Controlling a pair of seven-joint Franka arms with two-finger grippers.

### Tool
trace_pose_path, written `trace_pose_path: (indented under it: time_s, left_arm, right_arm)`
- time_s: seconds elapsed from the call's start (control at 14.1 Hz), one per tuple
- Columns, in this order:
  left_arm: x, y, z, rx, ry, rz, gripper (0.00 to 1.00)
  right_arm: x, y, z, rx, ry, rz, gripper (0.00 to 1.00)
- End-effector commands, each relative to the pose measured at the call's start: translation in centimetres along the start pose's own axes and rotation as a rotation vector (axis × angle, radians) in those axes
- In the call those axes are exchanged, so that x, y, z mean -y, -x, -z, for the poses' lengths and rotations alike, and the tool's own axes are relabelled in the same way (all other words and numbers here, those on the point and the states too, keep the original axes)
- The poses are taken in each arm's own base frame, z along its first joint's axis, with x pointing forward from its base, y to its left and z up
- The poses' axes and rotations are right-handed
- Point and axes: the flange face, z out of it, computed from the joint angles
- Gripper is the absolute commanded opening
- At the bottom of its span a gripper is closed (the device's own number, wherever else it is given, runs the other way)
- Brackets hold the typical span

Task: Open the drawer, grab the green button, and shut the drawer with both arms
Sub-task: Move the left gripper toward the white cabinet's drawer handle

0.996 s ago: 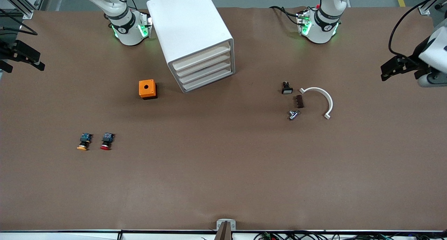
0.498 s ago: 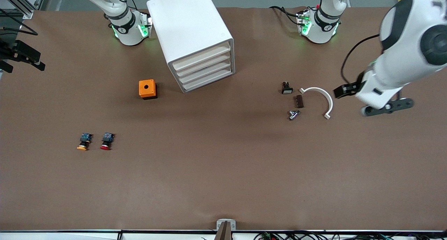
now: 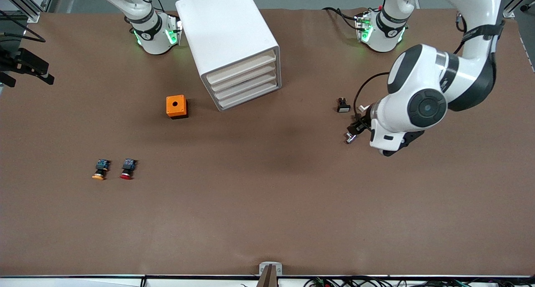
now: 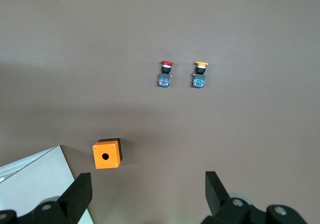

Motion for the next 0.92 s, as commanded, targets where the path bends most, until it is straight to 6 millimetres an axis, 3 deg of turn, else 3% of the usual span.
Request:
trace_pose_path:
  time_s: [0.0, 0.36, 0.85]
  left_arm:
    - [-0.5, 1.2, 0.4, 0.065, 0.0, 0.115, 1.0]
    - [-1.7, 1.6, -1.3, 0.185, 0.003, 0.162, 1.0]
    - [-4.0, 1.7, -4.5, 0.447, -0.034, 0.562, 1.0]
  right_arm:
    - [0.2, 0.6, 0.3, -0.007, 0.009, 0.01, 1.0]
    - [-0.1, 0.7, 0.3, -0.008, 0.009, 0.004, 1.0]
    - [-0.3, 1.0, 0.1, 0.017, 0.008, -0.032, 1.0]
